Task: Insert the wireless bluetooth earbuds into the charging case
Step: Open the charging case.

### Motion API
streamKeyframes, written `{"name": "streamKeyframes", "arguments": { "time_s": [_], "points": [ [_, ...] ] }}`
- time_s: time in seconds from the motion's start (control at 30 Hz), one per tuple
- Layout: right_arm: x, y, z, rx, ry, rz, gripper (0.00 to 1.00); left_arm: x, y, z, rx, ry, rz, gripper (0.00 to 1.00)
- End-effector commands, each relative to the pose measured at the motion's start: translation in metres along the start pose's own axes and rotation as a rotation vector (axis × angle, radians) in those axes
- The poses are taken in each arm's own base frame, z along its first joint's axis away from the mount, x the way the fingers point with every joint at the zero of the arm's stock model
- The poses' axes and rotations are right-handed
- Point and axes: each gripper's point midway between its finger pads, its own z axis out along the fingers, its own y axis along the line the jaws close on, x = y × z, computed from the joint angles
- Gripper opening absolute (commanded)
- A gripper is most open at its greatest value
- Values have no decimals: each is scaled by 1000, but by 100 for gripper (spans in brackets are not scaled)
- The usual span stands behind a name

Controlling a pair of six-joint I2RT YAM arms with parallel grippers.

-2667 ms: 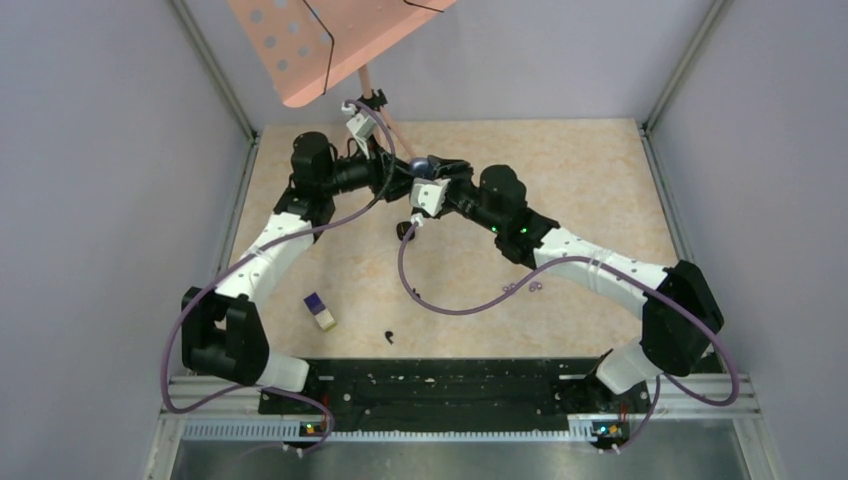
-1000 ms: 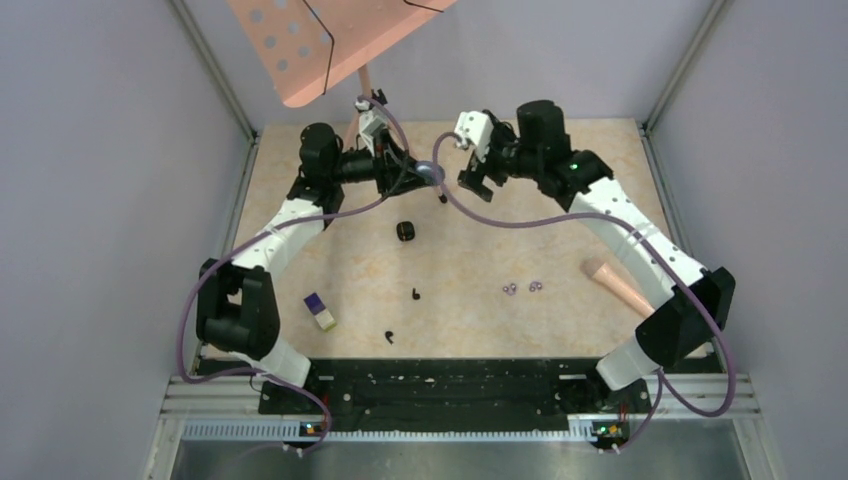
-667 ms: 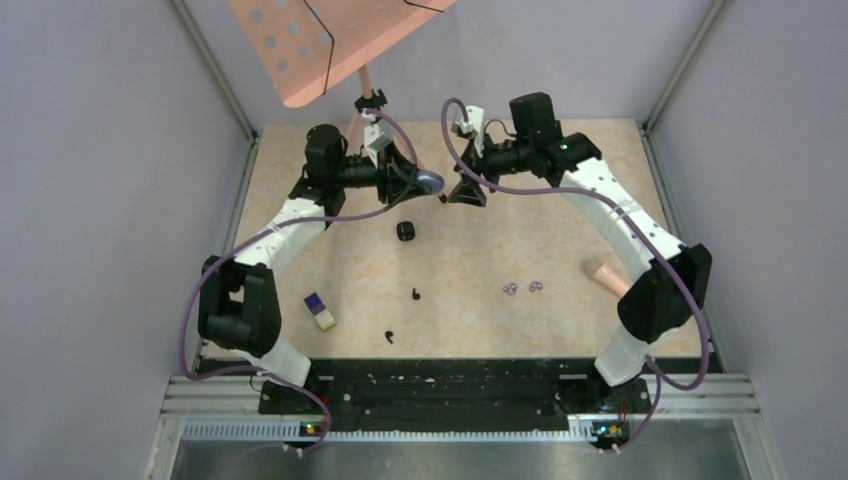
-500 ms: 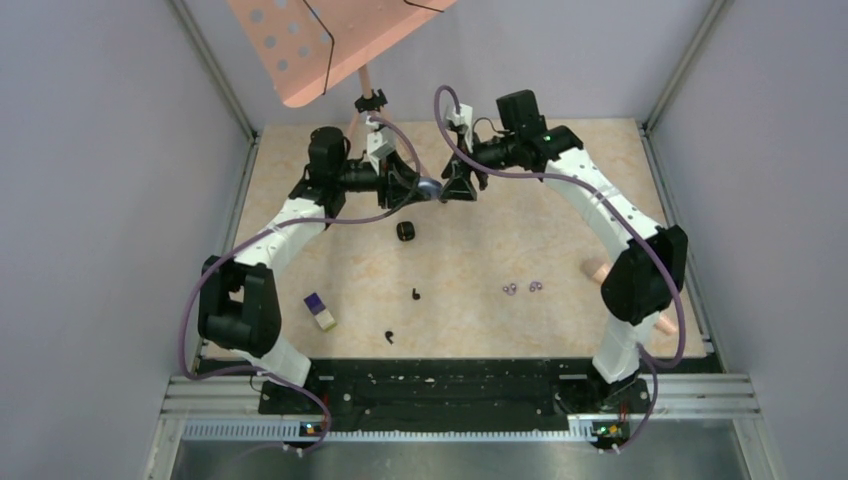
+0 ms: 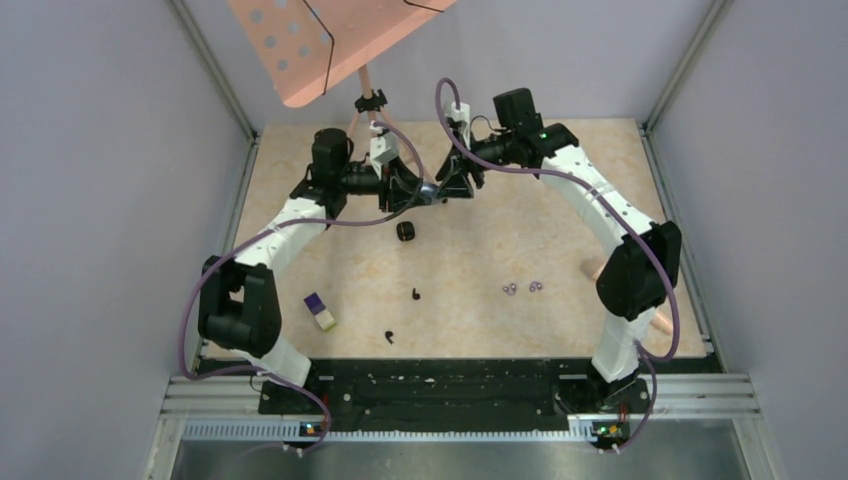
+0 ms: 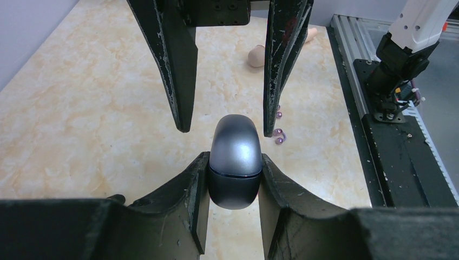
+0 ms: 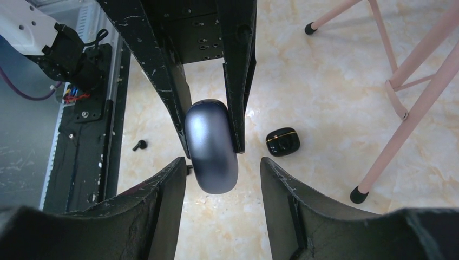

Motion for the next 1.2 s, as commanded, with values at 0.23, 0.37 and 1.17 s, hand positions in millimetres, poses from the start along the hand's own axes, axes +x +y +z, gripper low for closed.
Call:
{"name": "streamKeyframes", "arguments": {
  "time_s": [0.23,0.37,1.17],
  "points": [
    [-12,2,4,-19,-17,-31,49,-39,6,4,-1,-77,66,0],
    [-12,2,4,-13,-15,-40,43,-40,6,6,8,-81,58,0],
    [-22,0,-8,66,-24,-42,10,-17,7,5,-6,-102,-205,48]
  ]
}}
